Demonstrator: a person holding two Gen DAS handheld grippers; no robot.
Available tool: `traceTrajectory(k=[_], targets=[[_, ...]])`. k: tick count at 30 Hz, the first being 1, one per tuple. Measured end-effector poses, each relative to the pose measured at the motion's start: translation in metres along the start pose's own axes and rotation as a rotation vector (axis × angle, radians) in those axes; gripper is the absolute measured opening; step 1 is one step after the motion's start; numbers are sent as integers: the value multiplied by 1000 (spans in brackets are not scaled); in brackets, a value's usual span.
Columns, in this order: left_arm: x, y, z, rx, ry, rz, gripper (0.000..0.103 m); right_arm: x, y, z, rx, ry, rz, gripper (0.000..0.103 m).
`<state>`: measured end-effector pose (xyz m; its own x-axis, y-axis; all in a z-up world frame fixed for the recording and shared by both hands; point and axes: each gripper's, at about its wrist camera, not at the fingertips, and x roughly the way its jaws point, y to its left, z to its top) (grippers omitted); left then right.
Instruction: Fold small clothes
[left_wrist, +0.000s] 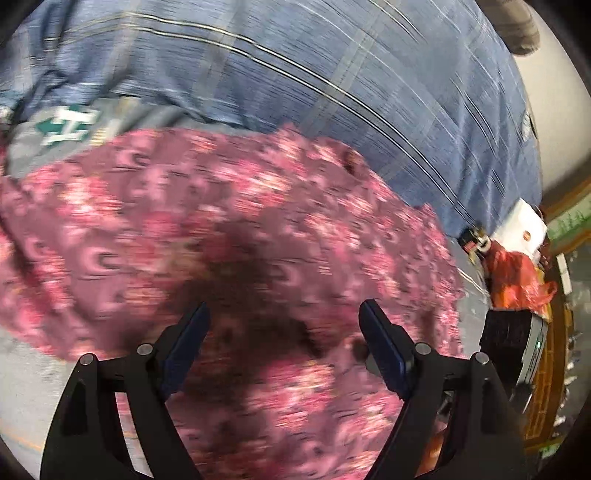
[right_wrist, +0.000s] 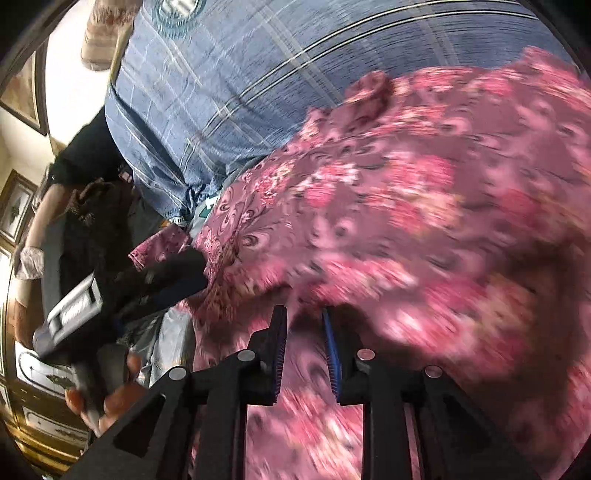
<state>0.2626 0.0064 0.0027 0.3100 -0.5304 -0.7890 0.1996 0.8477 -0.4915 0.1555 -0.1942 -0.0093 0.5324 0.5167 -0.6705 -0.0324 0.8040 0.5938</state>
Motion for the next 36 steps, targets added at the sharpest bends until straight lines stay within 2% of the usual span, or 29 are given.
traceTrajectory(k=[3, 4, 5, 6, 7, 8, 9, 11, 15, 16, 18, 20, 22, 25, 27, 29, 30, 31, 32, 34, 35, 36], targets=[[26, -18, -2, -4, 77, -21, 83, -41, -27, -2, 31, -65, -37, 24], [35, -23, -3, -15, 102, -31, 83, -55, -37, -1, 50, -89, -54, 28], [42, -25, -4, -30, 115, -31, 82, -68, -48, -1, 69, -115, -64, 30], [44, -27, -2, -38, 87, -11, 76, -78, -57, 0, 86, -139, -73, 30], [42, -32, 0, -28, 51, 8, 63, -88, -67, 0, 106, -160, -84, 31], [41, -34, 5, -13, 41, 22, 24, -96, -75, 1, 124, -178, -91, 31], [40, -35, 10, -6, 38, 32, 5, -107, -85, 1, 149, -203, -95, 31], [28, -30, 23, -26, -3, 51, 5, -125, -106, 4, 186, -247, -110, 31], [-7, -18, 39, 4, -129, 178, 5, -151, -140, 22, 263, -360, -166, 32], [-12, -14, 41, 9, -147, 206, 5, -154, -148, 30, 285, -387, -187, 36], [-17, 1, 44, -3, -132, 219, 5, -152, -160, 42, 322, -408, -219, 38], [-9, 11, 41, -23, -98, 222, 5, -139, -164, 56, 343, -389, -215, 39], [2, 17, 36, -15, -69, 260, 6, -126, -158, 61, 310, -380, -215, 37], [25, 29, 24, -8, -7, 316, 12, -95, -139, 66, 196, -293, -322, 17], [14, 30, 23, -13, -30, 293, 12, -99, -120, 67, 136, -319, -389, 19], [-3, 33, 23, -58, -59, 227, 15, -112, -103, 64, 93, -391, -365, 22], [-10, 34, 22, -77, -79, 193, 20, -115, -97, 64, 75, -407, -343, 23], [-13, 34, 21, -89, -90, 177, 24, -115, -91, 64, 59, -408, -317, 30], [-12, 32, 20, -91, -89, 191, 32, -111, -87, 64, 49, -400, -294, 33], [-1, 31, 17, -77, -54, 244, 34, -96, -82, 63, 36, -359, -266, 33], [11, 31, 15, -70, -16, 275, 34, -81, -82, 62, 41, -300, -274, 33], [14, 31, 13, -56, -21, 290, 34, -70, -85, 60, 55, -248, -295, 33]])
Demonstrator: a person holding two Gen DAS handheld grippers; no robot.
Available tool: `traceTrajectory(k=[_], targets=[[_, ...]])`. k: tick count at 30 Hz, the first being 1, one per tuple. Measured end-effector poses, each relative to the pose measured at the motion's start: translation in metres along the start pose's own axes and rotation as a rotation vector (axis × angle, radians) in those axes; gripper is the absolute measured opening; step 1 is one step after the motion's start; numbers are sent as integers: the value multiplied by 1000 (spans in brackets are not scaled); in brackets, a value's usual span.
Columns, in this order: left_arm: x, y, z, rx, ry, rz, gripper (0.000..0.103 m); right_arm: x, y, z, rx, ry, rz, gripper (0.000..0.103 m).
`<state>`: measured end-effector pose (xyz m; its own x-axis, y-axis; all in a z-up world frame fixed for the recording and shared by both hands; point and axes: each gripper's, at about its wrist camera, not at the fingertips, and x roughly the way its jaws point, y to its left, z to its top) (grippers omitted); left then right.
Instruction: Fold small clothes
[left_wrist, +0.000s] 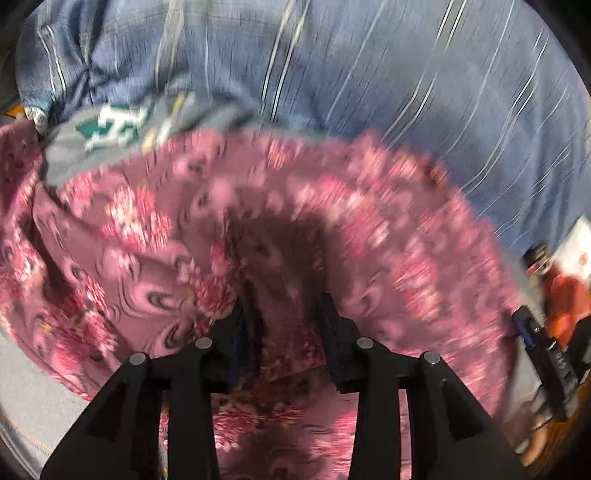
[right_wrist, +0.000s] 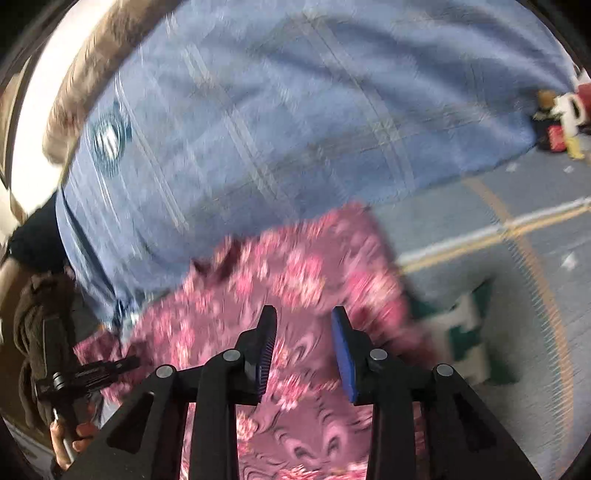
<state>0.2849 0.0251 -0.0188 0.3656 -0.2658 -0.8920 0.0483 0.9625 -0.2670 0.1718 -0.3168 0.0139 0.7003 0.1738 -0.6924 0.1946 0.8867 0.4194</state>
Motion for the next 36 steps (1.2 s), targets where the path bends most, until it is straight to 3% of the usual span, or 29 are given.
traceTrajectory(k=[1, 3, 5, 7, 9, 13, 15, 16, 17, 20, 26, 28, 30, 32, 36], targets=[[-5, -2, -1, 16, -13, 9, 34, 6, 0, -4, 5, 30, -21, 33], [-15, 3, -2, 6, -2, -21, 34, 0, 11, -10, -18, -31, -41, 33], [-39, 17, -5, -8, -42, -69, 34, -4, 25, -11, -38, -50, 26, 33], [-63, 38, -2, -10, -92, -29, 38, 1, 45, -15, -64, -27, 76, 33], [-83, 63, 3, -36, -126, 3, 52, 12, 66, -19, -92, 3, 110, 33], [-122, 128, 15, -108, -184, 149, 58, 40, 98, -33, -123, 43, 169, 33], [-134, 163, 21, -153, -186, 208, 59, 53, 100, -46, -126, 67, 150, 39], [-139, 179, 23, -182, -185, 232, 59, 49, 98, -55, -138, 9, 147, 40], [-141, 190, 26, -204, -180, 247, 59, 47, 100, -60, -158, -31, 140, 40], [-130, 212, 34, -253, -155, 279, 59, 46, 103, -60, -177, -20, 141, 47], [-90, 228, 52, -289, -111, 350, 60, 45, 98, -61, -152, -28, 183, 47], [-83, 232, 59, -315, -140, 357, 52, 44, 96, -60, -146, -28, 191, 47], [-85, 231, 64, -322, -169, 329, 4, 45, 94, -61, -138, -29, 202, 47], [-92, 227, 66, -323, -185, 283, 2, 44, 90, -61, -127, -30, 217, 47], [-120, 191, 67, -244, -265, 268, 2, 45, 88, -60, -114, -32, 234, 47]])
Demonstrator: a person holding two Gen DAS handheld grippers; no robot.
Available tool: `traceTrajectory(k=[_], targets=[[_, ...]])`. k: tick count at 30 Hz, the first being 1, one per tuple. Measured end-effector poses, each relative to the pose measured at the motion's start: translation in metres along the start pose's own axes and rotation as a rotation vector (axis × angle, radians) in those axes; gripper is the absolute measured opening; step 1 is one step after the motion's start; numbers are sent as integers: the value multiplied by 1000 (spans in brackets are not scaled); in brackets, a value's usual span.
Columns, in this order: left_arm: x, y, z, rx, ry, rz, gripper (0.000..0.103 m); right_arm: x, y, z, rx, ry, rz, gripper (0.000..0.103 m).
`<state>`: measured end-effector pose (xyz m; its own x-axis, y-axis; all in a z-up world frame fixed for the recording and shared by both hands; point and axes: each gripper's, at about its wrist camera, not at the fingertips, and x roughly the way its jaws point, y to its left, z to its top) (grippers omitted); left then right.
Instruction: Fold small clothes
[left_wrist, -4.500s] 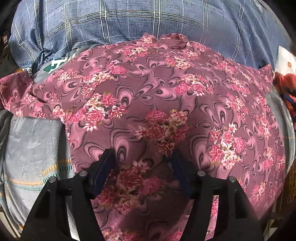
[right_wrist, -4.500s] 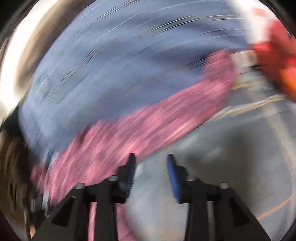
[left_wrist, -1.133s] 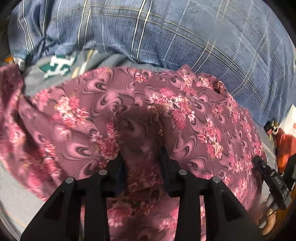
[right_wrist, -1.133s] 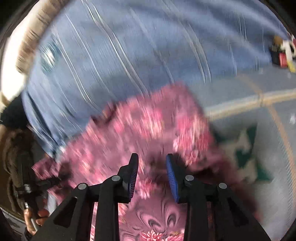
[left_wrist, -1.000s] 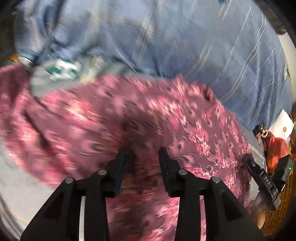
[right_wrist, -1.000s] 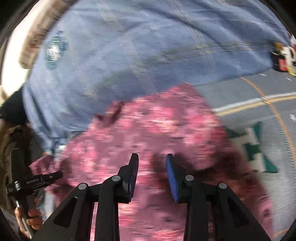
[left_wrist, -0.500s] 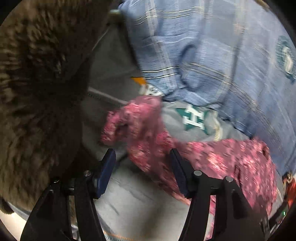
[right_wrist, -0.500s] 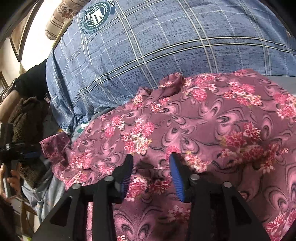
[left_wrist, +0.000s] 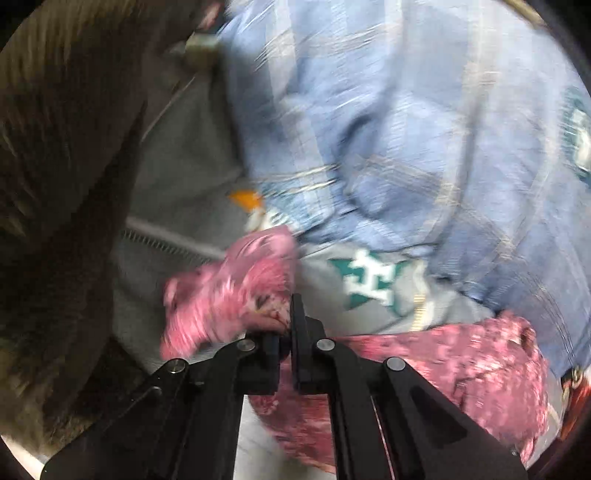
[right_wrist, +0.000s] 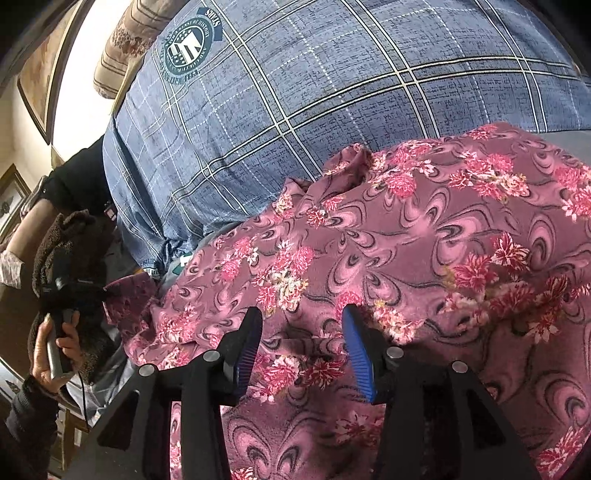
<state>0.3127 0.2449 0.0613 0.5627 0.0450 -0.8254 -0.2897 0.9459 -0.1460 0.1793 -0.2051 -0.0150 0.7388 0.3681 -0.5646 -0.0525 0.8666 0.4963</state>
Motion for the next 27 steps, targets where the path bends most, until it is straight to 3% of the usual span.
traceTrajectory(k=[4, 10, 12, 17, 22, 25, 27], targets=[[-35, -50, -3, 84, -51, -85, 2, -1, -2, 0, 10, -3, 14, 47], [-59, -142, -26, 217, -54, -201, 2, -4, -2, 5, 18, 37, 6, 47], [-65, -170, -40, 249, -39, -248, 2, -14, 0, 10, -1, 56, -24, 46], [-58, -250, -91, 348, 45, -340, 2, -70, -25, 16, -37, -42, -189, 54], [-22, -312, -162, 438, 186, -320, 9, -97, -70, 9, 38, -40, -230, 56], [-10, -324, -189, 483, 238, -276, 14, -105, -85, 2, 85, -49, -186, 53], [-14, -318, -195, 489, 261, -290, 25, -109, -83, 4, 80, -42, -194, 54]])
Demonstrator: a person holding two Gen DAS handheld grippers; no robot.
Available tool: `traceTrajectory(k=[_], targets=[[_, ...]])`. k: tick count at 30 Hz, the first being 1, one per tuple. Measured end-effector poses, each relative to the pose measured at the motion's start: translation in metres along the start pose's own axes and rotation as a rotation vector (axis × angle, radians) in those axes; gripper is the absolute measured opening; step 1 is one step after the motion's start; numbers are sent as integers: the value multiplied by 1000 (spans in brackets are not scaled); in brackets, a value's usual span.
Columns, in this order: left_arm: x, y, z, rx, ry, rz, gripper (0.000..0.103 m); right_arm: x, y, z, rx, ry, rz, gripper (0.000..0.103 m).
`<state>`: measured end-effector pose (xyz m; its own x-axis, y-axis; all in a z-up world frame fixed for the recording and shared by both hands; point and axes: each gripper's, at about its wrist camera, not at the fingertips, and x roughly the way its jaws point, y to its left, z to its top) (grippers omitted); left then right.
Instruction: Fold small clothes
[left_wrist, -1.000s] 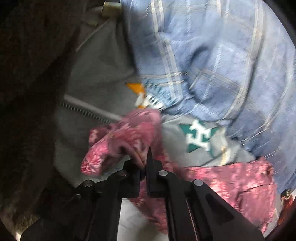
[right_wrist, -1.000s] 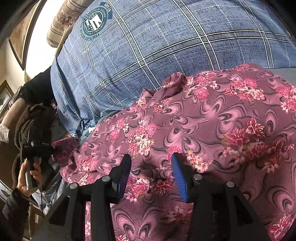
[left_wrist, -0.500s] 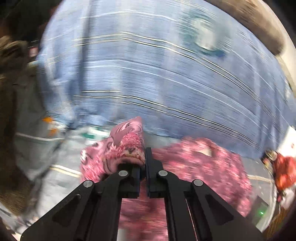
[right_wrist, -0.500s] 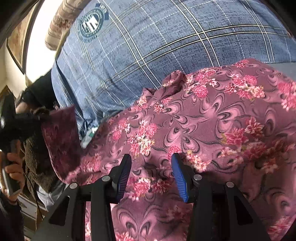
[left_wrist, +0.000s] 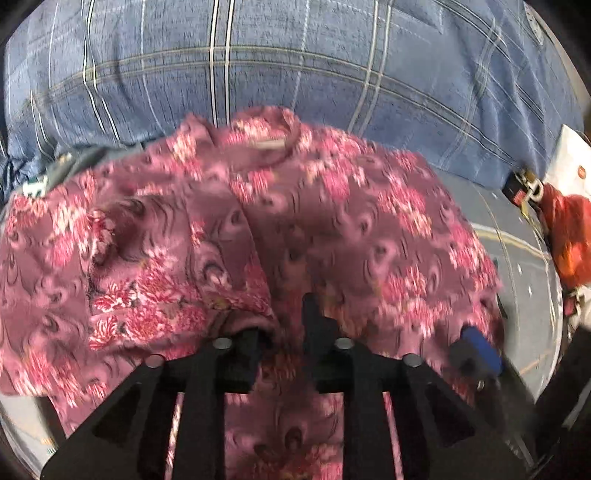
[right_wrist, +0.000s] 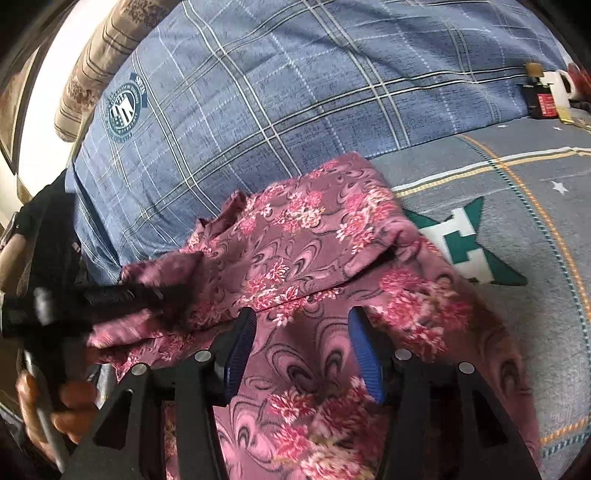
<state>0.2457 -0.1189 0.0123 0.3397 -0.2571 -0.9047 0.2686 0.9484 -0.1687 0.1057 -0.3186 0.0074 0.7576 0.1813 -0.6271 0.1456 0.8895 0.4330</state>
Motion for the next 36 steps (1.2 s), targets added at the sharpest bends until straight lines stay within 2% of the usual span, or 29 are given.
traceTrajectory(k=[2, 4, 5, 6, 8, 10, 13, 15, 17, 19, 22, 24, 25, 26, 29, 32, 36], targets=[[-21, 14, -12, -12, -14, -75, 32, -2, 3, 2, -9, 1, 4, 56], [-51, 39, -27, -44, -58, -137, 46, -3, 11, 6, -22, -6, 11, 56], [-64, 54, -34, -66, -82, -152, 59, -2, 18, 9, -33, -12, 22, 56], [-76, 68, -41, -93, -108, -162, 66, 0, 24, 11, -42, -13, 34, 56], [-97, 103, -58, -183, -166, -173, 66, 3, 47, 14, -89, -14, 78, 59], [-102, 137, -70, -266, -168, -176, 66, 9, 76, 16, -173, -6, 127, 67], [-91, 169, -79, -338, -144, -134, 66, 22, 128, 8, -359, 11, 134, 69], [-77, 177, -81, -379, -116, -152, 66, 34, 161, -4, -510, 22, 96, 71], [-69, 188, -84, -426, -98, -189, 66, 54, 189, -17, -664, 38, 13, 71], [-62, 191, -86, -446, -95, -199, 66, 74, 202, -23, -740, 58, -57, 71], [-60, 189, -86, -443, -98, -206, 66, 95, 207, -22, -767, 79, -113, 70], [-57, 186, -84, -441, -99, -211, 66, 102, 207, -16, -735, 79, -106, 62], [-59, 188, -84, -443, -99, -212, 66, 101, 206, -14, -714, 79, -84, 36], [-57, 188, -83, -446, -98, -216, 66, 99, 202, -8, -675, 81, -67, 16], [-53, 188, -79, -451, -94, -226, 66, 83, 179, 15, -509, 41, -3, 13], [-51, 185, -77, -447, -96, -227, 66, 63, 131, 43, -289, 17, 56, 12], [-45, 181, -75, -455, -88, -228, 66, 47, 69, 65, -65, -3, 73, 11]])
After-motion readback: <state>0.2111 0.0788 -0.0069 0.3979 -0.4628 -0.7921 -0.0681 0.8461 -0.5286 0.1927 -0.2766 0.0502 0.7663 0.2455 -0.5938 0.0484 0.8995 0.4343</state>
